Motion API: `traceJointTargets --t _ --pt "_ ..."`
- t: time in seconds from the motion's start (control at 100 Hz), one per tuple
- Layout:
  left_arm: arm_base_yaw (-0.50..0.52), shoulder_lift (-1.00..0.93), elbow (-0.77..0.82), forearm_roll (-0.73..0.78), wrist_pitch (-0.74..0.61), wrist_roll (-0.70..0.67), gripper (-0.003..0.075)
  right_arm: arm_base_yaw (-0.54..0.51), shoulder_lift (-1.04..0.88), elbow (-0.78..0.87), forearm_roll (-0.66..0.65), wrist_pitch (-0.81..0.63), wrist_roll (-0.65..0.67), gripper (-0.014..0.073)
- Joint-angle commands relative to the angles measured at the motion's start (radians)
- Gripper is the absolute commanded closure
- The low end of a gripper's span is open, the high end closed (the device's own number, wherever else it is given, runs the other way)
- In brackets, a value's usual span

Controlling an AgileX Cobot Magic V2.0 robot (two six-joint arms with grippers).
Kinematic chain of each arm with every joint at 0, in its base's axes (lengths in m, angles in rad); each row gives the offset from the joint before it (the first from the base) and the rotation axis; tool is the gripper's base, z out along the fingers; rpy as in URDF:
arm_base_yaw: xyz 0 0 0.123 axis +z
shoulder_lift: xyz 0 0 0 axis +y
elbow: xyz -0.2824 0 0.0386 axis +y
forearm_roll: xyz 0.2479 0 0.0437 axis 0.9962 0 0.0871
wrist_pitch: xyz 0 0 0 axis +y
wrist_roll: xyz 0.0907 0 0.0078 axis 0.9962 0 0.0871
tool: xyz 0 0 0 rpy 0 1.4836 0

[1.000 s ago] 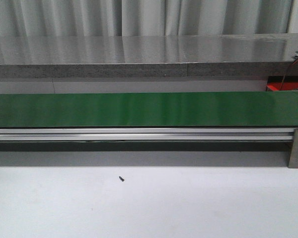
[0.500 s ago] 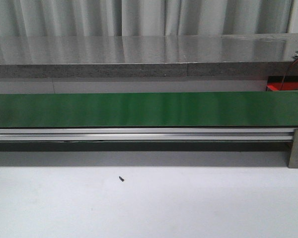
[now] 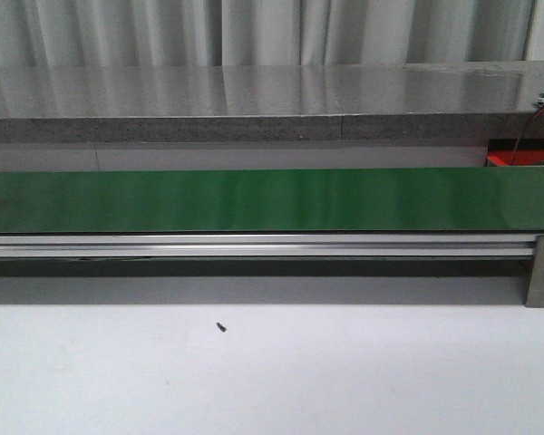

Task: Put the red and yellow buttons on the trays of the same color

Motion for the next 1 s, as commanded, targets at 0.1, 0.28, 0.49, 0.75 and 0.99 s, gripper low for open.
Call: traceJointTargets --t 0.1,0.28,0.49,0.75,0.99 --pt "0.093 0.061 -0.091 0.022 -0.072 -0.001 0.0096 -0.001 0.002 -0.025 0.013 -0.062 -0.007 0.0662" --pt "0.155 0.19 -0.174 0.027 -0.065 -0.001 0.0097 -0.001 0.002 -0.025 0.013 -0.062 -0.007 0.0662" --pt "0.165 0.323 -0.277 0.028 -0.033 -0.001 0.0097 -0.001 0.002 -0.025 0.013 -0.062 -0.007 0.0662" --pt "0.165 0.412 -0.377 0.044 -0.033 -0.001 0.0099 -0.001 0.002 -0.025 0.013 -0.062 -0.007 0.0662" --pt "0.165 0.501 -0.488 0.051 -0.02 -0.001 0.0099 -0.001 0.002 -0.025 0.013 -0.062 -0.007 0.0662"
